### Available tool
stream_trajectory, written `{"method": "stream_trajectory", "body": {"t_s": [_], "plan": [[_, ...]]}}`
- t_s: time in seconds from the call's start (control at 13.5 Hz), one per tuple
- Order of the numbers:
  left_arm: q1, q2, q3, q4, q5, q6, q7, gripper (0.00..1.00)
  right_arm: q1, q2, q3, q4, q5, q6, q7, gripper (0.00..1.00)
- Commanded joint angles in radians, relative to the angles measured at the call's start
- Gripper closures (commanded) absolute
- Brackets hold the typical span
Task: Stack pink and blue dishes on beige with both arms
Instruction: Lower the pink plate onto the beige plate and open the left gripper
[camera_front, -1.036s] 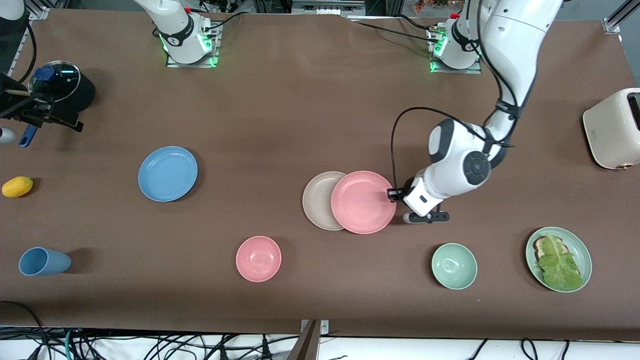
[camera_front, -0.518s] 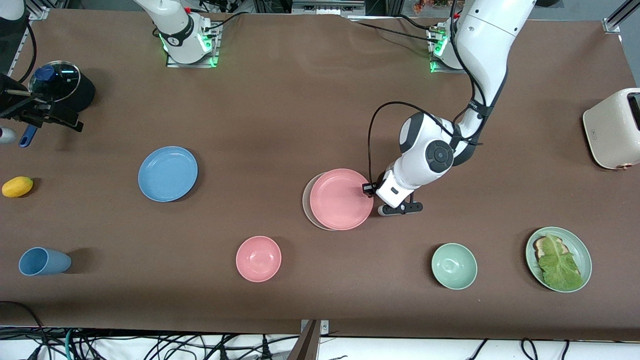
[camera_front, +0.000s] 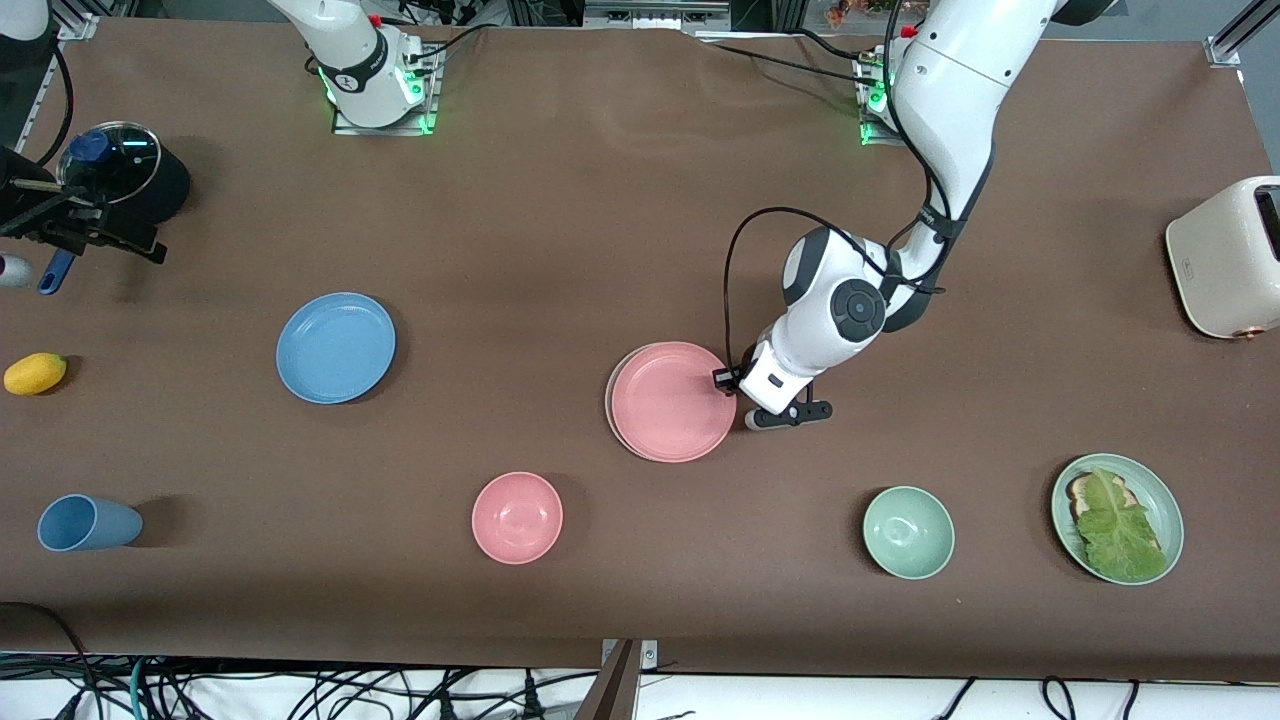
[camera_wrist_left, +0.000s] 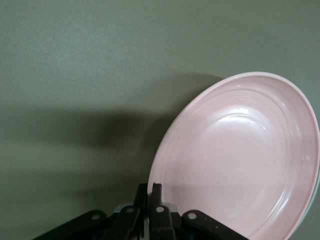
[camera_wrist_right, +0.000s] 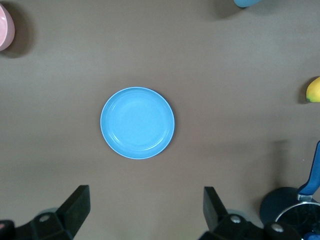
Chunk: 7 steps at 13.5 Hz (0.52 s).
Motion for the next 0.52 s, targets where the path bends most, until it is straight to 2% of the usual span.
{"method": "stream_trajectory", "body": {"t_s": [0.0, 0.07, 0.15, 0.44], "plan": [[-0.017, 0.008, 0.015, 0.011, -0.022, 0.011, -0.016, 0.84, -0.009, -0.008, 0.004, -0.005, -0.001, -0.007, -0.019, 0.0], [-0.017, 0.01, 0.015, 0.012, -0.022, 0.011, -0.016, 0.67, -0.009, -0.008, 0.004, -0.005, -0.001, -0.007, -0.019, 0.0], [-0.017, 0.01, 0.015, 0.012, -0.02, 0.011, -0.014, 0.61, -0.009, -0.008, 0.004, -0.005, -0.001, -0.008, -0.019, 0.0], [-0.002, -0.008, 0.021, 0.012, -0.017, 0.0, -0.008, 0.49, -0.009, -0.008, 0.004, -0.005, -0.001, -0.007, -0.019, 0.0]]}}
